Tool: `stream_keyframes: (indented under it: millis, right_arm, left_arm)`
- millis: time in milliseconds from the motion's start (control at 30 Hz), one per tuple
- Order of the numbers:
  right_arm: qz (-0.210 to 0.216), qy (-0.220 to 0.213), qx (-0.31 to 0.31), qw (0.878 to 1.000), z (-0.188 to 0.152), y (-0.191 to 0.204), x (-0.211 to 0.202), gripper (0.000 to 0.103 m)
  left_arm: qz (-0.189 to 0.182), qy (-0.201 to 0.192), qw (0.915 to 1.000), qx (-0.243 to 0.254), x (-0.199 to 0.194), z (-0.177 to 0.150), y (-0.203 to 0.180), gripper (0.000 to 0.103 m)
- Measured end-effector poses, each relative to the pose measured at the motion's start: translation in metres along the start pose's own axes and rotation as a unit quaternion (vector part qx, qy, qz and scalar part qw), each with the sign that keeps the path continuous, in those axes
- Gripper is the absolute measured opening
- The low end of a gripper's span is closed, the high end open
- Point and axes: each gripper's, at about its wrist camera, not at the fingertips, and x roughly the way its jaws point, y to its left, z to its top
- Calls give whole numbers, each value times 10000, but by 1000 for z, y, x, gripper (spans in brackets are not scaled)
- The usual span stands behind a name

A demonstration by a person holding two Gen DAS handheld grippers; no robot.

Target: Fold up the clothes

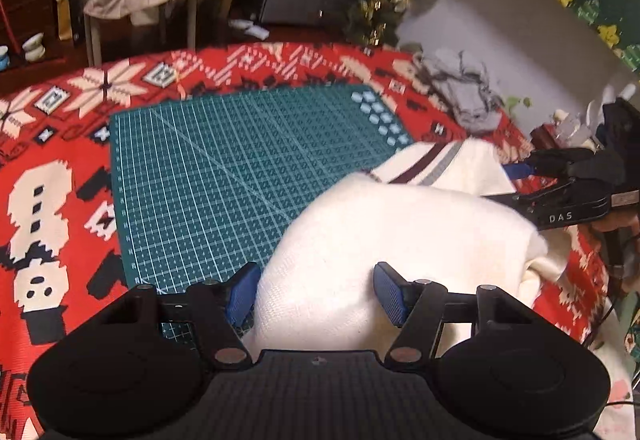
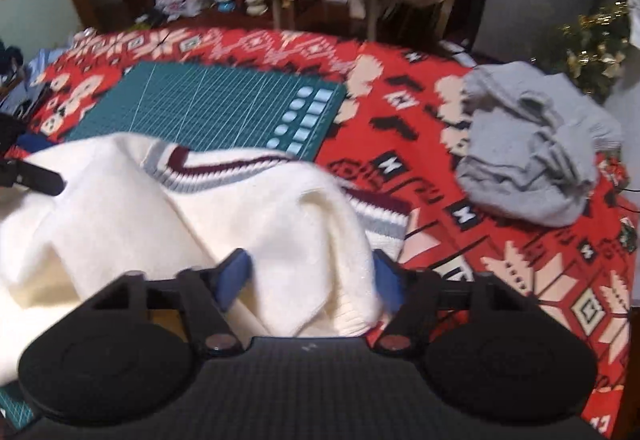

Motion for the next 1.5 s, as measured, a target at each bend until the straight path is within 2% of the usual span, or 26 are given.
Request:
stream_keyframes:
  millis: [67, 133, 200, 233, 333, 500, 633, 733, 867, 900, 933, 1000, 1067, 1133, 1200, 1300, 1433, 1500]
  right_arm:
    - [-10, 52, -131, 9999, 0, 6, 1, 58]
    - [-24, 56, -318, 9995, 1, 14, -1, 37]
    - [-61, 83, -573, 9983, 3, 23, -4, 28]
    - [-91, 108, -734, 9972, 5, 28, -6, 21]
    - [-163, 138, -1145, 9932, 14, 42, -15, 14]
    - [-164, -212, -1215, 9922, 54, 43, -41, 13]
    - [-335, -590, -1154, 9910, 107, 39, -55, 12]
    - [-461, -761, -1122, 9897, 147, 40, -56, 13]
    - [-625, -760, -1011, 9900, 185, 42, -39, 25]
    - [-680, -711, -1025, 9899, 191, 44, -32, 34]
    - [-765, -672, -1003, 9897, 195, 45, -27, 36]
    - [-734, -599, -968, 9908, 200, 47, -19, 39]
    - [-728, -614, -911, 9913, 198, 50, -13, 51]
    - [-609, -702, -865, 9919, 192, 54, -12, 69]
    - [-401, -776, -774, 9932, 177, 58, -13, 81]
    - [-114, -765, -706, 9945, 152, 64, -21, 83]
    - [137, -812, -685, 9942, 112, 77, -34, 92]
    - [169, -834, -617, 9945, 88, 85, -42, 98]
  left_arm:
    - [-49, 90, 9999, 43, 4, -1, 1, 44]
    - [-20, 151, 9998, 90, 7, -4, -3, 33]
    - [117, 96, 9996, 220, 6, -7, -10, 9]
    - [191, 60, 9994, 286, 5, -7, -13, 9]
    - [432, -67, 9974, 578, -4, 1, -23, 8]
    - [622, -448, 9942, 751, -33, 31, -23, 7]
    - [1032, -780, 9883, 809, -52, 70, -18, 7]
    - [1228, -880, 9859, 726, -55, 97, -9, 7]
    - [1578, -970, 9813, 527, -41, 111, 11, 15]
    - [1669, -1007, 9797, 463, -39, 112, 16, 16]
    - [1714, -1029, 9790, 391, -36, 113, 21, 18]
    - [1676, -1009, 9805, 190, -35, 110, 33, 25]
    - [1613, -984, 9819, 154, -37, 101, 38, 25]
    - [1549, -961, 9831, 143, -40, 91, 41, 27]
    - [1485, -937, 9844, 132, -42, 81, 44, 40]
    - [1389, -936, 9856, 211, -52, 61, 42, 44]
    - [1097, -977, 9891, 106, -71, 31, 38, 46]
    - [1046, -1043, 9890, 97, -79, 14, 31, 52]
